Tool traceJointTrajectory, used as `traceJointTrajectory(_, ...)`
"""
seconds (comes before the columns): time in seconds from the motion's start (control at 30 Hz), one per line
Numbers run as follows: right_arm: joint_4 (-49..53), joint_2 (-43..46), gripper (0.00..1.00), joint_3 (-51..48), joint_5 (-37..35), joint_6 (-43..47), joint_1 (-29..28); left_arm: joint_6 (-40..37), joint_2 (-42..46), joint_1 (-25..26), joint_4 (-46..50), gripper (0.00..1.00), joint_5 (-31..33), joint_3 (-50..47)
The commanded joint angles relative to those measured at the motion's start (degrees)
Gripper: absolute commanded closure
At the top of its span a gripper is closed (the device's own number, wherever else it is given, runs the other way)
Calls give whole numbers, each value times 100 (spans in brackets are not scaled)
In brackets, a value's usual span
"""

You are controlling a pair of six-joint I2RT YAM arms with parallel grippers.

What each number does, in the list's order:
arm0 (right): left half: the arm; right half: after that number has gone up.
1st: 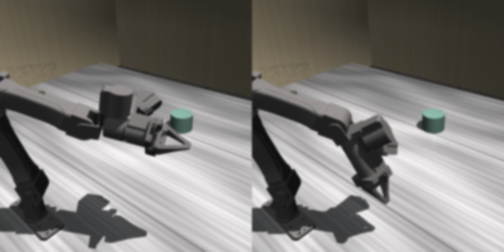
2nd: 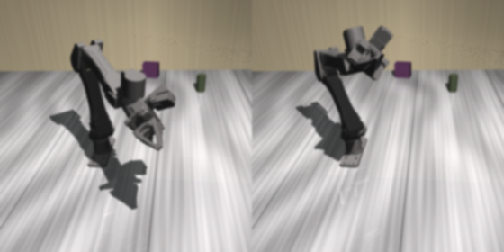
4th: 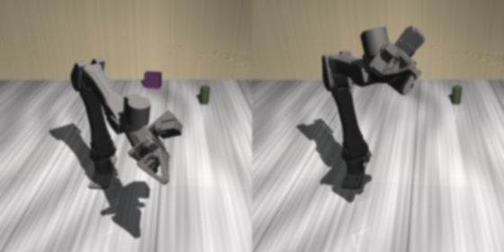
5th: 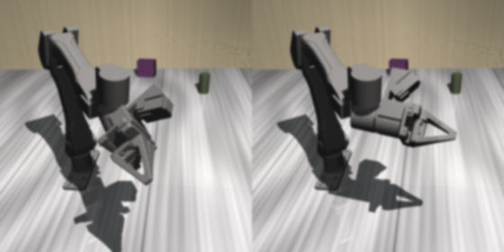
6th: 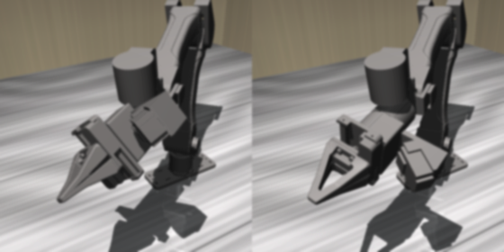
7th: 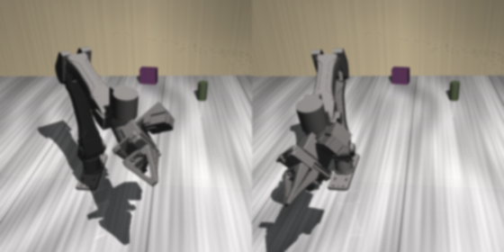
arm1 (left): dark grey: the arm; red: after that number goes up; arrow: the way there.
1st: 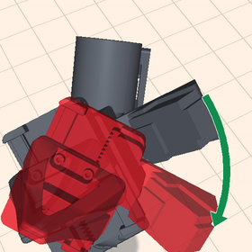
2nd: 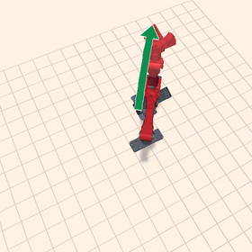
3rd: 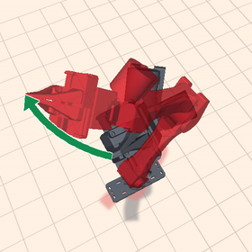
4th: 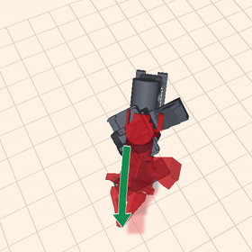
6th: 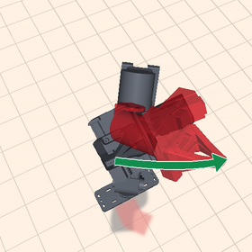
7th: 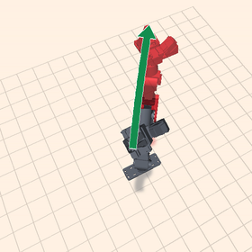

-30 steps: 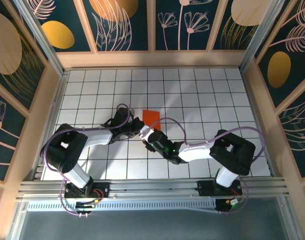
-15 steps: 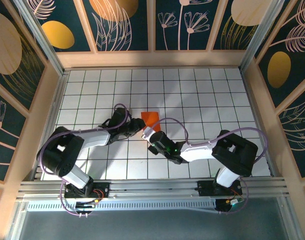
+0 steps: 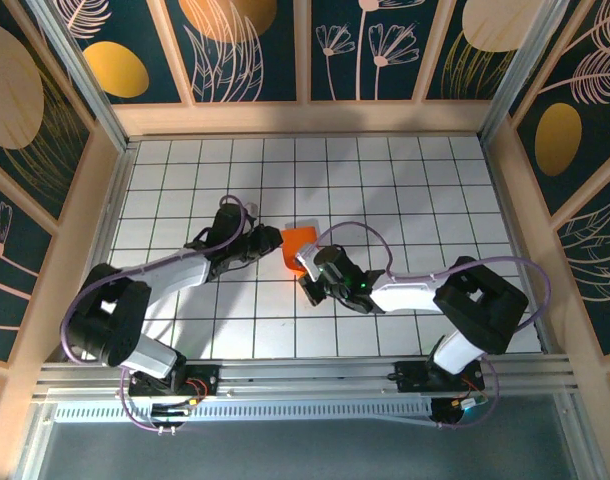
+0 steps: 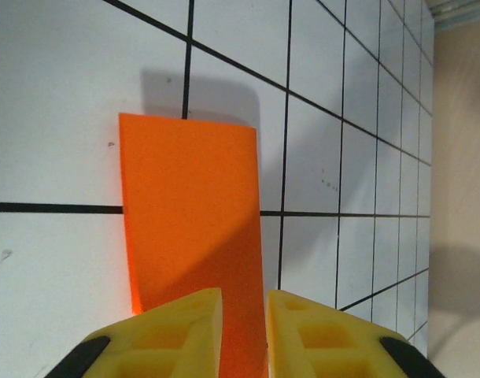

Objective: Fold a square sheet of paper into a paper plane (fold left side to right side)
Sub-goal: Third fold the triangle at the center of the table.

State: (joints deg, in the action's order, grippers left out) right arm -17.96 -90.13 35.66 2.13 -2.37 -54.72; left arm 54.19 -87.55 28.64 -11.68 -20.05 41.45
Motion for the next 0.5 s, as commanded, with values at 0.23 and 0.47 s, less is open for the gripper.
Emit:
traceJointTrajectory(0.23,-48,-31,100,-154,332,-230,53,-424,-1294,321,141,81,-501,973)
traceJointTrajectory(0.47,-72,-40,99,-181,408,-261,84,-629,-1976,345,311,87,-384,1289)
